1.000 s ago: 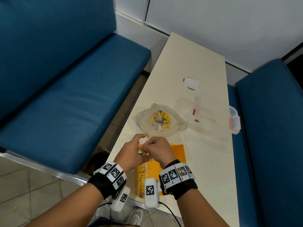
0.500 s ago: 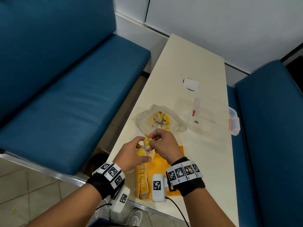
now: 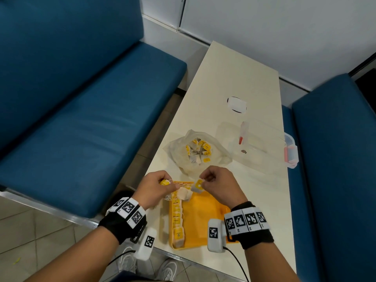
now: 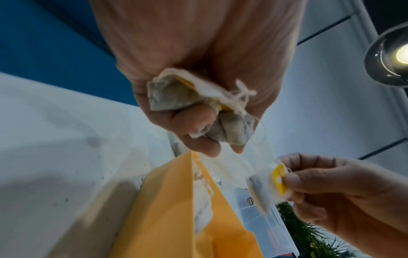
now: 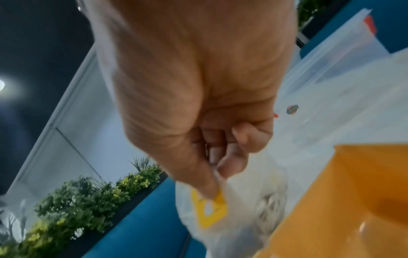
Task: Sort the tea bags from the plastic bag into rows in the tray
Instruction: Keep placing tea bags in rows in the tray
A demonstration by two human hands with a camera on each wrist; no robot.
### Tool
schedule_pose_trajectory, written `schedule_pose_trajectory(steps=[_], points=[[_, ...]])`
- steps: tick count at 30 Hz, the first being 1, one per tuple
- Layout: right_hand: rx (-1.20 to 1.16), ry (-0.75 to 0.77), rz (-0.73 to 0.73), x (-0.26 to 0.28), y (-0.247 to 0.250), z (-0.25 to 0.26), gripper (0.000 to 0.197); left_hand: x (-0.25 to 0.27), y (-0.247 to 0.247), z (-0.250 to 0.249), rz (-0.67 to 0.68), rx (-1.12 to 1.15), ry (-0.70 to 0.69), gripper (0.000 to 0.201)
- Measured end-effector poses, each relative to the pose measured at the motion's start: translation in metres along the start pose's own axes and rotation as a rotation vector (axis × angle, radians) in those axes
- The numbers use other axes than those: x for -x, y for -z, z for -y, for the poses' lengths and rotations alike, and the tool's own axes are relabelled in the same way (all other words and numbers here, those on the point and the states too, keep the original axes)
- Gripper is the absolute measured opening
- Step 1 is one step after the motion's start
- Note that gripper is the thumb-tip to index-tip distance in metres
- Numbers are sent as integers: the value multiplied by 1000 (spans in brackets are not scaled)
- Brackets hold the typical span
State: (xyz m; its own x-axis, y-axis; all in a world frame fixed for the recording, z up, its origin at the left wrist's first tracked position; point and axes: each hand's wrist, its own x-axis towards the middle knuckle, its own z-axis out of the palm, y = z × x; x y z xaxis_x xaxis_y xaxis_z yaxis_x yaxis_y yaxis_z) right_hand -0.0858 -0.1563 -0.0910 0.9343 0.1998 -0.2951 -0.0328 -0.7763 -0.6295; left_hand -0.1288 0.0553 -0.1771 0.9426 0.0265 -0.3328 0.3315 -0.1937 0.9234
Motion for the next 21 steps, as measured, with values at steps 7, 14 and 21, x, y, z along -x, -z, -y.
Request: schedule_pose_trajectory(steps=[7, 14, 21], points=[[-182, 92, 140, 6, 1, 8, 10, 5, -6, -26, 249, -26, -127, 32], [-298, -110, -104, 1, -23, -15, 3, 9, -3, -17, 139, 27, -70, 7], [84, -134, -35, 3, -69, -52, 19, 12, 9, 0, 113, 113, 13, 7]])
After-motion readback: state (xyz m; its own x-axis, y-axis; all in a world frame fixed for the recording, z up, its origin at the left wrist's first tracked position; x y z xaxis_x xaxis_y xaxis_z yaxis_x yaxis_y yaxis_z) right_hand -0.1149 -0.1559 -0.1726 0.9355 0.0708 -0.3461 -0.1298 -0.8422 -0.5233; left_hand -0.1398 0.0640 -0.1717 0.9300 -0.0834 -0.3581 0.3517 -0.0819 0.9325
